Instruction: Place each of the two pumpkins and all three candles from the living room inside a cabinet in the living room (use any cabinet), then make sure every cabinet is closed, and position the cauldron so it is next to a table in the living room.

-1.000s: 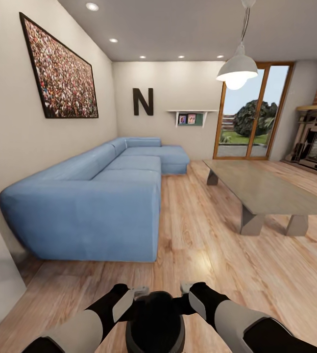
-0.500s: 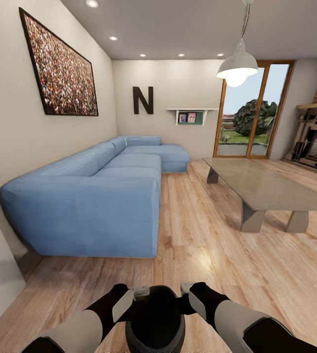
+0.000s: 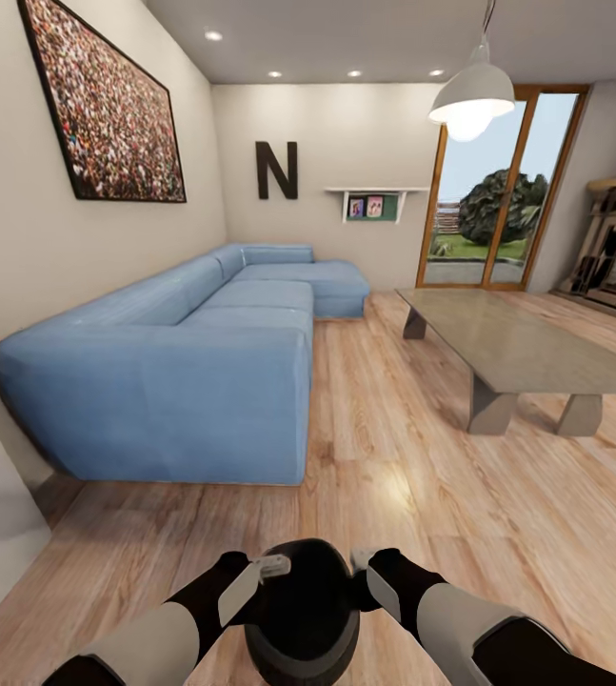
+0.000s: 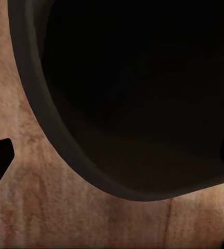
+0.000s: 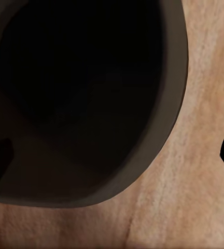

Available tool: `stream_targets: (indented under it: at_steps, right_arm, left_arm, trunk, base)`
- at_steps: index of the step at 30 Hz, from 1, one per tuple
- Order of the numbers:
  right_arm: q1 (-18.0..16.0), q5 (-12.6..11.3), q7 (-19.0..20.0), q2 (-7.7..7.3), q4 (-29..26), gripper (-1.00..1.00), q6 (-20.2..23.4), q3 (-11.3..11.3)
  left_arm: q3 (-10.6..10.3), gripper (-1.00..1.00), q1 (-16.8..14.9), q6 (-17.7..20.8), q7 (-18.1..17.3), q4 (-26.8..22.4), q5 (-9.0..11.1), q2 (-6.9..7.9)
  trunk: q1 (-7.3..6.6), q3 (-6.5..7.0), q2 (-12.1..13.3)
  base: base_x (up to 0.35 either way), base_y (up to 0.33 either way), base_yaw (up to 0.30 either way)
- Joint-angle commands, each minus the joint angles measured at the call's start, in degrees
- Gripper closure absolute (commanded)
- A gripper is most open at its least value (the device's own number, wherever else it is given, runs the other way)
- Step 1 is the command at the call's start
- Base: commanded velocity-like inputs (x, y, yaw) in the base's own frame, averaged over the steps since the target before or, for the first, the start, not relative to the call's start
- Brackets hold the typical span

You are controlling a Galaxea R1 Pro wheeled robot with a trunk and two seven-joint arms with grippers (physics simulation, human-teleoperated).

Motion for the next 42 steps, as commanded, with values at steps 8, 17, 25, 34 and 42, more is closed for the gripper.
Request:
stream_targets:
  at_steps: [8,17,25,34,42]
  right_arm:
    - [-0.04,-0.31,0.07,0.00,-0.02,-1.00,0.20,0.44]
    - [-0.04,-0.31,0.07,0.00,-0.02,-1.00,0.20,0.44]
    - [-0.04,-0.31,0.07,0.00,-0.02,-1.00,0.20,0.44]
    - [-0.04,-0.31,0.07,0.00,-0.02,-1.00,0.20,0.44]
    - [-0.04,-0.31,0.07,0.00,-0.02,-1.00,0.20,0.44]
  left_arm:
    - [-0.31,-1.00,-0.08,0.18,0.46,-0.11,0.62,0.03]
    - [-0.27,-1.00,-0.04,0.18,0.46,-0.05,0.61,0.03]
    - [-0.28,-1.00,-0.07,0.18,0.46,-0.05,0.63,0.03]
    - [-0.35,-1.00,-0.07,0.18,0.46,-0.04,0.48,0.03]
    - [-0.37,-1.00,-0.07,0.18,0.46,-0.02,0.44,0.03]
  trunk:
    - [0.04,-0.51,-0.06]
    - [0.04,-0.51,-0.06]
    - [0.04,-0.51,-0.06]
    - [0.22,-2.06,-0.15]
    - [0.42,-3.83,-0.26]
  base:
    - [0.000,0.000,0.000]
    - [0.178,0.000,0.000]
    - [0.072,0.000,0.000]
    - [0.003,0.000,0.000]
    - [0.000,0.000,0.000]
